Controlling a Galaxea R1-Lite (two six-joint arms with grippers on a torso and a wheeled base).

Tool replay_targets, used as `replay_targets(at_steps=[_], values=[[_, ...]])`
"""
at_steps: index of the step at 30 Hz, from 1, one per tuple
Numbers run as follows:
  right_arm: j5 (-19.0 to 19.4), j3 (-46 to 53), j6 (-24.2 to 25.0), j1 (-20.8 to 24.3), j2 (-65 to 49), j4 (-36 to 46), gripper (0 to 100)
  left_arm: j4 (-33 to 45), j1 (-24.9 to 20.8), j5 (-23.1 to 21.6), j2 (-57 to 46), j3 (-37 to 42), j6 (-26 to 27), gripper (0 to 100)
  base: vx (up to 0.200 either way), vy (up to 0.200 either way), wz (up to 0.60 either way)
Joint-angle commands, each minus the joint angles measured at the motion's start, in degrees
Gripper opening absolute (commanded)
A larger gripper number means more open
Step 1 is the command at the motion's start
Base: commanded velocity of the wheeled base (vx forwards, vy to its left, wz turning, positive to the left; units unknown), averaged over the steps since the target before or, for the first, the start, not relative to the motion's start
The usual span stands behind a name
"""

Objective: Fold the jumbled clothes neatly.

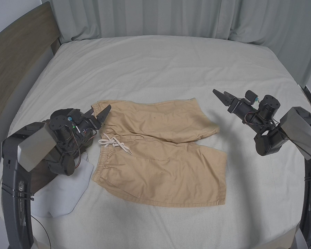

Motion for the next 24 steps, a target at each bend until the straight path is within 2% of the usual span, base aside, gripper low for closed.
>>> replay_targets(at_steps=[1,6,7,8,14,16,19,24], values=[[0.0,12.3,0.1,0.5,-8.7,-2.6,100,-0.1,0.6,-2.8,-13.7,15.9,0.2,100,0.000,0.000,0.00],[-0.1,23.3,0.0,0.4,-14.0,-5.2,100,-0.1,2.2,-8.6,-24.1,31.2,0.6,100,0.000,0.000,0.00],[-0.1,23.9,0.0,0.4,-14.4,-5.4,100,-0.1,2.4,-9.0,-24.6,31.9,0.6,100,0.000,0.000,0.00],[-0.1,27.2,0.0,0.3,-16.1,-6.4,100,-0.1,3.3,-11.2,-27.7,35.6,0.6,100,0.000,0.000,0.00],[-0.1,36.7,0.1,-0.1,-20.0,-7.3,100,-0.1,6.2,-19.0,-32.8,45.2,1.5,100,0.000,0.000,0.00],[-0.1,40.3,0.0,-0.1,-20.0,-8.9,100,-0.1,6.3,-21.1,-33.1,47.8,3.7,100,0.000,0.000,0.00],[0.1,43.2,-1.0,0.0,-19.9,-8.9,100,0.0,6.3,-21.8,-32.0,49.3,8.6,100,0.000,0.000,0.00],[0.2,46.0,-2.7,0.0,-19.5,-8.7,100,0.0,6.9,-23.6,-26.6,49.6,23.9,100,0.000,0.000,0.00]])
